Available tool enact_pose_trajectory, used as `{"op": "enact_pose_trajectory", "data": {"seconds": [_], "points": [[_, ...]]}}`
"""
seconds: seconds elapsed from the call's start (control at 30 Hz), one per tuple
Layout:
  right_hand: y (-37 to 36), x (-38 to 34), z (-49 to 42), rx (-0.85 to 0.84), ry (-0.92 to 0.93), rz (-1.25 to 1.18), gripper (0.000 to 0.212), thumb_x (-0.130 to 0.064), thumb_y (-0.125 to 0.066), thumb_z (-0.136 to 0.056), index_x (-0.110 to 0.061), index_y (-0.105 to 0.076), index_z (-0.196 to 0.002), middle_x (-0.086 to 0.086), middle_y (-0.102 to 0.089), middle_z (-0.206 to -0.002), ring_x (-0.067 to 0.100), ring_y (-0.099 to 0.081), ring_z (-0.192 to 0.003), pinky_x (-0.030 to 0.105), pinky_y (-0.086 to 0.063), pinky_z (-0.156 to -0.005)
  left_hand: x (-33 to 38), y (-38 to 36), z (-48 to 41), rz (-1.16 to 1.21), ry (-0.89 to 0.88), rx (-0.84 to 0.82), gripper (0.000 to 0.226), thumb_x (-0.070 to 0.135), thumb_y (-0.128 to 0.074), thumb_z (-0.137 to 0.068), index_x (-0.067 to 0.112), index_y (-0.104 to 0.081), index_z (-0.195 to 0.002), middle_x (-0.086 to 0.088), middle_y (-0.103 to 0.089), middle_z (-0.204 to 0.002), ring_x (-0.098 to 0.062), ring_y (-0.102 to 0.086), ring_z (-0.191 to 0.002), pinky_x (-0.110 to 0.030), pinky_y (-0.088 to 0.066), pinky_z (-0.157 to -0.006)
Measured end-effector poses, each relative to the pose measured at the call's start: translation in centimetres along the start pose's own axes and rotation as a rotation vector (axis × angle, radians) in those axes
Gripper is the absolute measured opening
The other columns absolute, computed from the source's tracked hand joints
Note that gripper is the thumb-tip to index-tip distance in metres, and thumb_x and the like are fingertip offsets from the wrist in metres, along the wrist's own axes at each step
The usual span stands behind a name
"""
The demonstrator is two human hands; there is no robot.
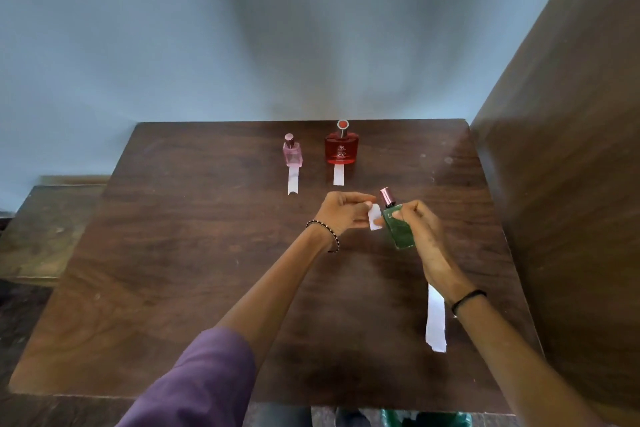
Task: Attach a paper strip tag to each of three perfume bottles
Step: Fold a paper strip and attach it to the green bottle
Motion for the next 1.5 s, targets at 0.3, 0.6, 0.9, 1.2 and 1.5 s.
{"op": "enact_pose_trajectory", "data": {"seconds": [0.3,0.6,0.9,1.2,1.5], "points": [[1.6,0.4,-7.0,0.034,0.032,0.12,0.017,-0.018,-0.065,-0.096,-0.007,-0.057,-0.106,-0.002,-0.071,-0.093,-0.001,-0.063,-0.069,0.008,-0.043,-0.054,-2.0,-0.2,-6.9,-0.176,0.016,0.052,0.048,-0.006,-0.061,-0.093,0.006,-0.049,-0.138,-0.008,-0.061,-0.086,-0.018,-0.064,-0.091,-0.033,-0.063,-0.076],[2.8,-0.9,-12.5,-0.026,0.172,0.231,0.022,-0.038,-0.072,-0.09,-0.041,-0.059,-0.108,-0.005,-0.071,-0.123,0.019,-0.065,-0.119,0.047,-0.055,-0.097,-1.8,-0.7,-11.6,-0.184,0.084,0.148,0.037,-0.007,-0.078,-0.079,0.009,-0.052,-0.1,-0.005,-0.063,-0.068,-0.014,-0.066,-0.068,-0.031,-0.063,-0.062],[2.2,-1.5,-16.6,-0.118,0.203,0.352,0.03,-0.019,-0.069,-0.095,-0.043,-0.056,-0.107,-0.007,-0.07,-0.126,0.008,-0.061,-0.124,0.048,-0.048,-0.108,-0.6,-1.4,-14.9,-0.17,0.106,0.203,0.039,-0.002,-0.08,-0.079,0.014,-0.044,-0.081,-0.016,-0.067,-0.07,-0.011,-0.063,-0.039,-0.026,-0.059,-0.047],[2.0,-1.0,-19.3,-0.157,0.189,0.396,0.024,-0.016,-0.065,-0.097,-0.025,-0.055,-0.116,-0.004,-0.067,-0.128,0.009,-0.059,-0.126,0.043,-0.047,-0.11,-0.4,-2.4,-16.5,-0.276,0.048,0.203,0.025,0.0,-0.076,-0.083,0.013,-0.057,-0.074,-0.021,-0.071,-0.075,-0.022,-0.067,-0.049,-0.04,-0.063,-0.059],[2.7,-0.9,-20.3,-0.185,0.162,0.428,0.025,-0.016,-0.065,-0.097,-0.034,-0.054,-0.111,-0.005,-0.066,-0.132,0.01,-0.058,-0.127,0.044,-0.046,-0.11,-0.7,-2.6,-17.3,-0.313,0.036,0.244,0.019,0.005,-0.075,-0.084,0.012,-0.06,-0.075,-0.021,-0.075,-0.077,-0.031,-0.075,-0.064,-0.04,-0.064,-0.062]]}}
Point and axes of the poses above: each hand's wrist, its own z-axis away from the middle knuckle, its own y-axis out of the back of the hand, x = y × z, the point moved 1 cm from there along -z, towards the middle knuckle
